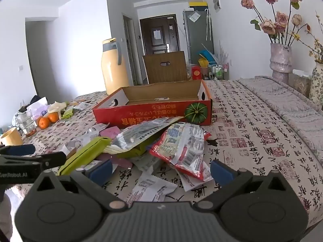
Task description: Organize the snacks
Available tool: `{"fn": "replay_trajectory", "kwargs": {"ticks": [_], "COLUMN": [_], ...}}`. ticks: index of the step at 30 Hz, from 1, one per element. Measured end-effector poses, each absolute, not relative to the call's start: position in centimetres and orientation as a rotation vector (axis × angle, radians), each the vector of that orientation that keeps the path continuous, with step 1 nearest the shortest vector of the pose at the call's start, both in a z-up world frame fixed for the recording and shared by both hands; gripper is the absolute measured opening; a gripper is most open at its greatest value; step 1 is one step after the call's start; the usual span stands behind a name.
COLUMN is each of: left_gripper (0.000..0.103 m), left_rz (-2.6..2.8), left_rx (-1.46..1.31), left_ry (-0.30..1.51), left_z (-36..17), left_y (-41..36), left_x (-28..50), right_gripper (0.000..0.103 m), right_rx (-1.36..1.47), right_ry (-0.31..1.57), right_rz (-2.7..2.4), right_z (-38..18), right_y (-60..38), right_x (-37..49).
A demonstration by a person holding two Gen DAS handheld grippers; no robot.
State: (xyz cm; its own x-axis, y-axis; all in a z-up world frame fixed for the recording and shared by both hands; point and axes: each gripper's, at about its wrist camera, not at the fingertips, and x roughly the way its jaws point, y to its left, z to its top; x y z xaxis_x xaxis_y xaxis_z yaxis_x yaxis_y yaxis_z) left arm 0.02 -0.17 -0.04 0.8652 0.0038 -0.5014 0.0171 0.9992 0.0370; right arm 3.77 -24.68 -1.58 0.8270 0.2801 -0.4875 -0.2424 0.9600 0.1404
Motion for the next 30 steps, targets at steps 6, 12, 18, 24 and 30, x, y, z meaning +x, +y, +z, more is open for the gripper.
{"fn": "replay_trajectory", "kwargs": {"ticks": [6,12,18,24,30], "left_gripper": [0.103,0.103,0.103,0.103,0.103], "left_rz": [-0.005,-0.008,-0.009,-0.011,-0.014], "left_rx": [0.012,-0.003,-0.008,-0.009,-0.01], "left_ry": [0.526,0.525,0.52,0.518,0.515], "left_z": [-0.1,-0.1,-0.1,0.0,-0.1], "left_y": [-0.3,0.3,0.4,0.5,0.6], "left_x": [-0.4,-0.6,-0.7,-0.8,-1.0], "right_gripper": [0.103,0.103,0.103,0.103,0.103], "right_rx": [0.073,0.073,0.066,0.061,0.059], "right_ry": [0.522,0.536,0.541,0.548,0.552], "right_rz": [0.269,0.264,0.262,0.261,0.258], "right_z": [-1.5,-1.6,-1.7,-1.7,-1.7], "right_y": [-24.6,-24.9,-24.6,-24.6,-24.6], "right_x": [3.2,3.1,3.0,2.9,2.9]}}
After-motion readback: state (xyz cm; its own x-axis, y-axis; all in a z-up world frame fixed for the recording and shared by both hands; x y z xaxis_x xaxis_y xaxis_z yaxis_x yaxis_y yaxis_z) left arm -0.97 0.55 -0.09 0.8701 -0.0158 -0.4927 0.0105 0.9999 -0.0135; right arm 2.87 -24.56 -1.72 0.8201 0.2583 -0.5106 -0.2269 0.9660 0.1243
